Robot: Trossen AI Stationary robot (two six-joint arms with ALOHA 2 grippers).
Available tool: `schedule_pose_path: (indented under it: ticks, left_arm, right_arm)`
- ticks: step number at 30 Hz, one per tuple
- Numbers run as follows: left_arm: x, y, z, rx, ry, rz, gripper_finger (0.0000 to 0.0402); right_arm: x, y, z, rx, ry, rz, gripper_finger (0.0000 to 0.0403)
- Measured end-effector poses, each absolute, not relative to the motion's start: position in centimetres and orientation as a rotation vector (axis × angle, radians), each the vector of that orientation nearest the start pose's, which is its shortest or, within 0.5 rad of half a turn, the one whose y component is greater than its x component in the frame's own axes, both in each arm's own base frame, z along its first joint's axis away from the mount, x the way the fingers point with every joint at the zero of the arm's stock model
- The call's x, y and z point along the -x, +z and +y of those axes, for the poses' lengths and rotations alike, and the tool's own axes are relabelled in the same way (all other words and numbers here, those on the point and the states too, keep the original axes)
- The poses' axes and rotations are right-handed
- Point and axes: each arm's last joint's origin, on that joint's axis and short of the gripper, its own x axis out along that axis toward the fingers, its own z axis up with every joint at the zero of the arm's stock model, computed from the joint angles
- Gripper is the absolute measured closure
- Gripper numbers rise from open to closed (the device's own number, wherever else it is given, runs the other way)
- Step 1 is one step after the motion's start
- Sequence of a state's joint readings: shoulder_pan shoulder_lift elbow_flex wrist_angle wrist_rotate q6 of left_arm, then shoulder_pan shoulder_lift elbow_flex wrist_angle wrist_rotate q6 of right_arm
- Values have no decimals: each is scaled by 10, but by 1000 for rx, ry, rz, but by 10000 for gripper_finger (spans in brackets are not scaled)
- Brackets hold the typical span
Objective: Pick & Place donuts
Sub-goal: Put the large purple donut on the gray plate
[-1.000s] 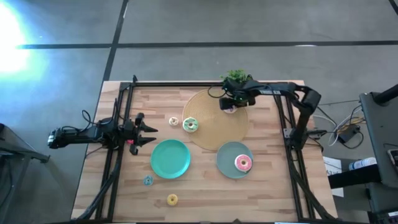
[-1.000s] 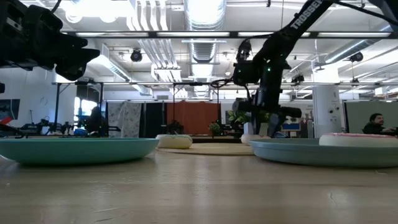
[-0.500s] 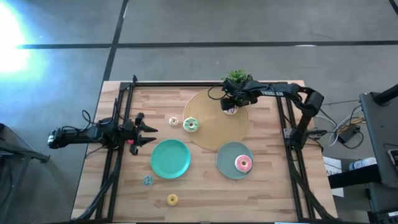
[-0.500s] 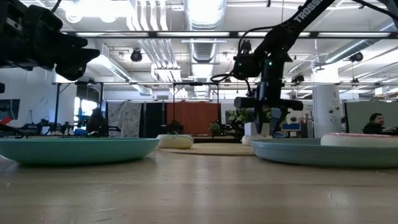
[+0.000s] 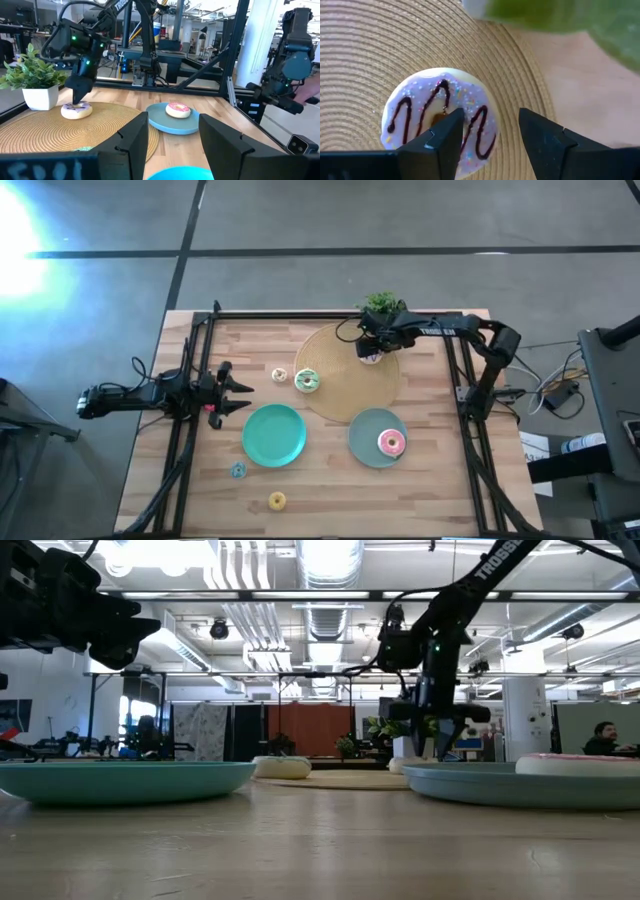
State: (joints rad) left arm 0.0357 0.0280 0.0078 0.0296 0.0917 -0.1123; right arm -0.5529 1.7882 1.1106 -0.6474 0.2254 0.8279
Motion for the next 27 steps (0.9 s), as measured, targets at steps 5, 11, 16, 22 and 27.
schedule_pose_path:
  ticks: [5,11,16,22,27]
  left_arm:
    - [-99,167,1,112,-56,-6,252]
    - [-99,167,1,112,-57,-6,252]
    - [-99,167,1,112,-57,-6,252]
    - [-99,167,1,112,-57,-6,252]
    - [-99,167,1,112,-57,-6,252]
  right_arm:
    - [-276,158,-177,-906,-1198,978,220]
    - [-274,153,-175,-908,-1196,980,220]
    - [-275,153,-175,-886,-1144,997,231]
    - [-278,153,-176,-884,-1099,982,290]
    - [-280,154,-176,-904,-1043,979,351]
